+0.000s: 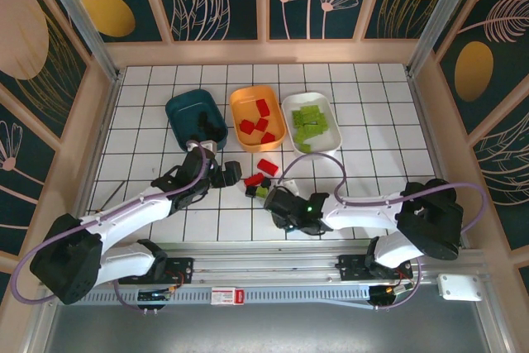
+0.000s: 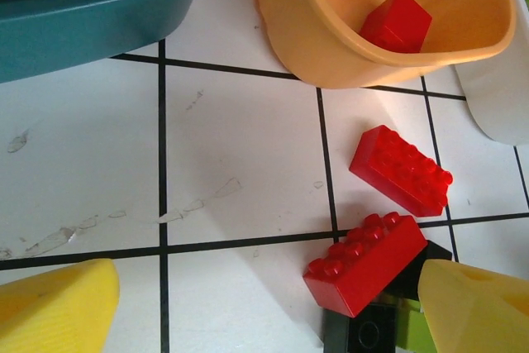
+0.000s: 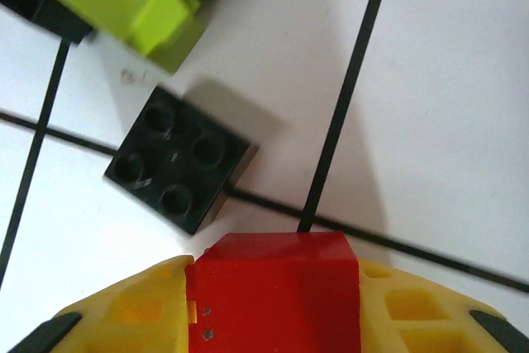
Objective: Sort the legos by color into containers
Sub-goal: Pick up the lego from the bottom-center of the table, then place the lego in the container.
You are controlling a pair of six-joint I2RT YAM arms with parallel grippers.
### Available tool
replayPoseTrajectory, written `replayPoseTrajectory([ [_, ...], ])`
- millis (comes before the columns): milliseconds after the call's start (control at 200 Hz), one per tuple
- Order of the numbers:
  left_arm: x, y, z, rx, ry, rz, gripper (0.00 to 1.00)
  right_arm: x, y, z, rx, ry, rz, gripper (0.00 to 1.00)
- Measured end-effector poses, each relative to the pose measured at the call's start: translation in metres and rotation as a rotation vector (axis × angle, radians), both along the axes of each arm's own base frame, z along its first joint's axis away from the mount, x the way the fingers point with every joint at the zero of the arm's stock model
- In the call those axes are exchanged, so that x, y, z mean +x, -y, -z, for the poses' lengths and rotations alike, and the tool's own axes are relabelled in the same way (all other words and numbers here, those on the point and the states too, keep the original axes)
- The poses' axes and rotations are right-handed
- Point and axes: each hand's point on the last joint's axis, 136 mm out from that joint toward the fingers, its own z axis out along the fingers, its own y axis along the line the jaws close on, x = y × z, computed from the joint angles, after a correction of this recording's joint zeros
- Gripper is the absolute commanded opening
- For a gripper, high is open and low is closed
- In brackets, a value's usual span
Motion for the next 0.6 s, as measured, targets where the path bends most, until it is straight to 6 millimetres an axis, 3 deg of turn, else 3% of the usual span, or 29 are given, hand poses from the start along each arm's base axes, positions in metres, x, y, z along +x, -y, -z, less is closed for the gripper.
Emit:
replayPoseTrajectory([
  [160, 0.000, 0.002, -0.003, -0.006, 0.011, 0.013, 0.95, -0.005, 0.005, -0.007, -0.061, -0.004, -0.011, 0.26],
  [290, 0.000, 0.002, -0.019, -0.028, 0.055, 0.017, 0.99, 0.014, -0.014, -0.040, -0.022, 0.057, -0.053, 0.26],
  [385, 0.000, 0.000, -0.036, -0.055, 0.101, 0.011, 0.98, 0.052, -0.032, -0.074, 0.075, 0.121, -0.046, 0.26],
  [465, -0.001, -0.001, -0.047, -0.073, 0.130, 0.009, 0.99, 0.095, -0.040, -0.100, 0.153, 0.180, -0.013, 0.26],
  [601, -0.004, -0.003, -0.049, -0.075, 0.130, 0.009, 0.96, 0.172, -0.054, -0.117, 0.208, 0.256, 0.030, 0.26],
])
